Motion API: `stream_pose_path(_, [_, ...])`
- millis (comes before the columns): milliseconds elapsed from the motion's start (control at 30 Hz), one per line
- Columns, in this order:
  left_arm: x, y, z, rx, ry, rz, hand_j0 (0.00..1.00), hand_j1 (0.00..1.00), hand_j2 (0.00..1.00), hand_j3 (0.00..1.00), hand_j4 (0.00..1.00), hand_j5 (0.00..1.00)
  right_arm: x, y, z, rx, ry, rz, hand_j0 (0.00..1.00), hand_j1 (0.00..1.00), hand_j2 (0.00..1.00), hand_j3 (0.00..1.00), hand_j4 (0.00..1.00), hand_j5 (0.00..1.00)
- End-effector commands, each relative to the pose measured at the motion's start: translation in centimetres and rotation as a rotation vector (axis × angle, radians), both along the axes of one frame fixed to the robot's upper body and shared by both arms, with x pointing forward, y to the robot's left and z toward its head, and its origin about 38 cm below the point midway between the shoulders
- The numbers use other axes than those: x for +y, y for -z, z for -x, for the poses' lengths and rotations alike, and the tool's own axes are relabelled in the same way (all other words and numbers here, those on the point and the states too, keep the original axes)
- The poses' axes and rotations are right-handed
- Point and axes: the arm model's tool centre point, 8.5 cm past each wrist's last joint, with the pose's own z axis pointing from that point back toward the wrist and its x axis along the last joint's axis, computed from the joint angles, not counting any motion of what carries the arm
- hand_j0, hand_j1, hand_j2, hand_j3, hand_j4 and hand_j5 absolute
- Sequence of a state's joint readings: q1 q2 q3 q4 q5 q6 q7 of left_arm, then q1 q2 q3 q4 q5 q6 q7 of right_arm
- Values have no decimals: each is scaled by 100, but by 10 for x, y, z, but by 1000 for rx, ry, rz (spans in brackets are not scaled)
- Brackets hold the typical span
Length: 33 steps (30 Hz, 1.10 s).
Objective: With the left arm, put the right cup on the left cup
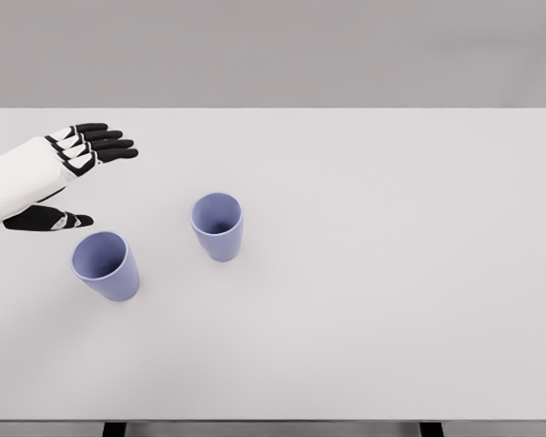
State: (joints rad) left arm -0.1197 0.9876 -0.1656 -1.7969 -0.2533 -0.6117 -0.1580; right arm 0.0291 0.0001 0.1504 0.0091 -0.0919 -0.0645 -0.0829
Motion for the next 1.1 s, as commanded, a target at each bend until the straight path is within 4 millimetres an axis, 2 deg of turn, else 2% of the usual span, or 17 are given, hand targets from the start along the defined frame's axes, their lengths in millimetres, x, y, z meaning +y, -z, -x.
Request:
stream_pose_path(0, [1, 0, 0, 2, -1, 3, 100, 100, 100, 100, 100, 100, 0, 0, 0, 0, 0, 0, 100, 100, 100, 100, 100, 100])
stream_pose_path(133, [0, 0, 0, 3, -1, 1, 100, 100, 100, 100, 100, 100, 0, 0, 0, 0, 0, 0, 100, 100, 100, 100, 100, 100])
stream_pose_path(200, [-1, 7, 3, 24, 3, 16, 100, 100, 100, 100, 100, 100, 0, 0, 0, 0, 0, 0, 100, 100, 100, 100, 100, 100])
stream_pose_path(300, [0, 3, 4, 42, 8, 64, 100, 100, 100, 100, 100, 100, 0, 0, 0, 0, 0, 0, 100, 100, 100, 100, 100, 100])
stream_pose_path(400, [4, -10, 2, 61, 17, 78, 100, 100, 100, 100, 100, 100, 0, 0, 0, 0, 0, 0, 100, 100, 100, 100, 100, 100])
stream_pose_path(600, [-3, -13, 7, 318, 177, 29, 100, 100, 100, 100, 100, 100, 0, 0, 0, 0, 0, 0, 100, 100, 100, 100, 100, 100])
stream_pose_path(667, [-6, -31, 4, 303, 211, 109, 100, 100, 100, 100, 100, 100, 0, 0, 0, 0, 0, 0, 100, 100, 100, 100, 100, 100])
stream_pose_path(733, [-21, -39, -1, 320, 278, 167, 100, 100, 100, 100, 100, 100, 0, 0, 0, 0, 0, 0, 100, 100, 100, 100, 100, 100])
stream_pose_path(800, [-39, -41, -7, 353, 337, 225, 100, 100, 100, 100, 100, 100, 0, 0, 0, 0, 0, 0, 100, 100, 100, 100, 100, 100])
stream_pose_path(833, [-43, -40, -10, 373, 332, 233, 100, 100, 100, 100, 100, 100, 0, 0, 0, 0, 0, 0, 100, 100, 100, 100, 100, 100])
stream_pose_path(1067, [-79, -7, -37, 663, 193, 347, 100, 100, 100, 100, 100, 100, 0, 0, 0, 0, 0, 0, 100, 100, 100, 100, 100, 100])
